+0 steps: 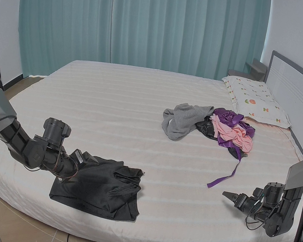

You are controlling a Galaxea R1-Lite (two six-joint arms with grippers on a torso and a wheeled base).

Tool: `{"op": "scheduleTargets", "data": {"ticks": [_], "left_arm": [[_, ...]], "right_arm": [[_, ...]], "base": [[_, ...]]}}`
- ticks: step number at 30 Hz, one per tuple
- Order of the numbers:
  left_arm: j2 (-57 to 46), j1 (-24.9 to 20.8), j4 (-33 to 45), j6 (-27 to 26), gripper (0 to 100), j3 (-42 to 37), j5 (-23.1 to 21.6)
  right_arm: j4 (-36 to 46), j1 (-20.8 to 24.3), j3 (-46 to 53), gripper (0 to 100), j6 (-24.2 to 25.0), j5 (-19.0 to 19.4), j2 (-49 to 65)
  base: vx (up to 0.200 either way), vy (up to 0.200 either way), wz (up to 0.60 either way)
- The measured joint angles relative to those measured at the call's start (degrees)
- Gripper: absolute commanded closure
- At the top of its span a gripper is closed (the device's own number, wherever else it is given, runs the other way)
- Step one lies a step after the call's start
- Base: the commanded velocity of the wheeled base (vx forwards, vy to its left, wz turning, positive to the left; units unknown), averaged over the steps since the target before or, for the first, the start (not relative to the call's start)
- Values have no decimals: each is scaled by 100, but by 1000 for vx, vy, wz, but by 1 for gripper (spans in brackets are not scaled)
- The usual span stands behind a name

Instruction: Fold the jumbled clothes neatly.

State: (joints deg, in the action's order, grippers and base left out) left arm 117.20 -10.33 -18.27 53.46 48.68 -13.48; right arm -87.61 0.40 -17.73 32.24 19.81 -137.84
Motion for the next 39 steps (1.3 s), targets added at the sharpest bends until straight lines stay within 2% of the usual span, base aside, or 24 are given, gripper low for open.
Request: {"op": "scheduleTargets", "data": {"ticks": [8, 13, 20, 28, 33, 39], "left_arm": [[-33, 575, -233, 82, 0, -262, -600], [121, 746, -731, 99, 0, -293, -692], [245, 785, -805, 101, 0, -334, -740], [284, 774, -808, 90, 0, -362, -742], [293, 768, -811, 87, 0, -362, -745], [302, 763, -808, 82, 0, -367, -740]], "right_arm": [[-11, 41, 21, 0, 0, -11, -6], [-11, 135, 56, 0, -11, -197, 7], [-6, 417, 105, 0, -17, -528, 83], [0, 1070, 304, 0, -17, -978, 394], [20, 1585, 401, 0, -28, -1517, 529], [418, 2065, 161, 0, -146, -1938, 606]], "base": [[0, 200, 0], [0, 200, 0], [0, 200, 0], [0, 200, 0], [0, 200, 0], [0, 133, 0]]}}
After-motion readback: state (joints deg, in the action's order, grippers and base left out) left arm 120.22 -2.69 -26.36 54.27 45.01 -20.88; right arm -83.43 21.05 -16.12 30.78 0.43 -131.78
